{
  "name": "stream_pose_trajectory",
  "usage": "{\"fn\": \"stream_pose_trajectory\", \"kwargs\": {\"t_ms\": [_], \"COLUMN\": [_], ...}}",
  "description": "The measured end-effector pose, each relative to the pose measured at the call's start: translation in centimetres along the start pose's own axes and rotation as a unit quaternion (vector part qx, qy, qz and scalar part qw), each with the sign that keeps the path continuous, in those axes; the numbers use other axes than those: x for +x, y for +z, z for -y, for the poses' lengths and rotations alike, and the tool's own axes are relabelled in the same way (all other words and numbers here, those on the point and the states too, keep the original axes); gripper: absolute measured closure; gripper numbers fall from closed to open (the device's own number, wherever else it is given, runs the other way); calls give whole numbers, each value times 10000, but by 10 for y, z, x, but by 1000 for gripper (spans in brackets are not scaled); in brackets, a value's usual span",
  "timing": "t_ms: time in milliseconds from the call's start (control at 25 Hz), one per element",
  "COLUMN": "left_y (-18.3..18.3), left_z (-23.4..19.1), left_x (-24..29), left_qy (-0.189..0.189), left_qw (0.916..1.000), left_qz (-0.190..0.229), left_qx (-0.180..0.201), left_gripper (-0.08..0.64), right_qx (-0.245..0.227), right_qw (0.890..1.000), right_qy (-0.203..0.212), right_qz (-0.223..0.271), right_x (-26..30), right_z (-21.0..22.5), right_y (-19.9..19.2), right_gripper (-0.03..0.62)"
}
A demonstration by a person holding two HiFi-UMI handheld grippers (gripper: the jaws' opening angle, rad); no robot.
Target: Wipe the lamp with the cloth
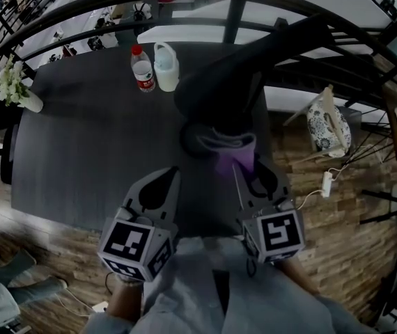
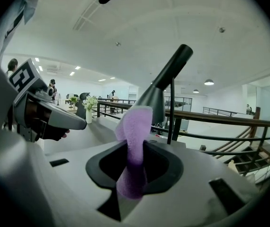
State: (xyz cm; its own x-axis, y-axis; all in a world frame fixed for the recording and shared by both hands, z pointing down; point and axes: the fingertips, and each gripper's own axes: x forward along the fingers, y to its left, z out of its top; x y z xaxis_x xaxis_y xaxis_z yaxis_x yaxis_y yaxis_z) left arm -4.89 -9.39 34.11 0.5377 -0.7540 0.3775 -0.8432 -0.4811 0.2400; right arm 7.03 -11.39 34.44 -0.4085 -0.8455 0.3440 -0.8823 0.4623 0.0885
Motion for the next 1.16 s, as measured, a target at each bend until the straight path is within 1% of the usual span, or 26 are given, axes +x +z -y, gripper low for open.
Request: {"fn": "stream_pose_trajectory", "kwargs": {"t_ms": [240,360,520,680,800,1160], "left_y": [0,-1,-5,-8,-7,-7], "left_z": [0,-2,-1,1,3,2], "left_x": [-1,-1,0,1,1,2], "left_qy": [14,21,-9,-38,-15,-19], "left_qw": [9999,10000,9999,9999,9997,9997], "left_qz": [-41,-17,-121,-108,-222,-227], "left_qx": [-101,-50,-73,-91,-74,-85], "left_gripper": [555,555,555,555,555,555], "right_qx": [13,27,15,10,26,62], "right_qw": [10000,10000,10000,10000,9999,9999], "right_qy": [-14,-20,-26,-36,-16,-15], "right_qz": [-32,-47,-66,-92,-114,-144], "right_x": [1,1,1,-1,-1,1], "right_z": [1,1,2,5,7,8], "right_y": [-3,-4,-5,-7,-8,-9], "right_gripper": [506,506,506,506,506,506]}}
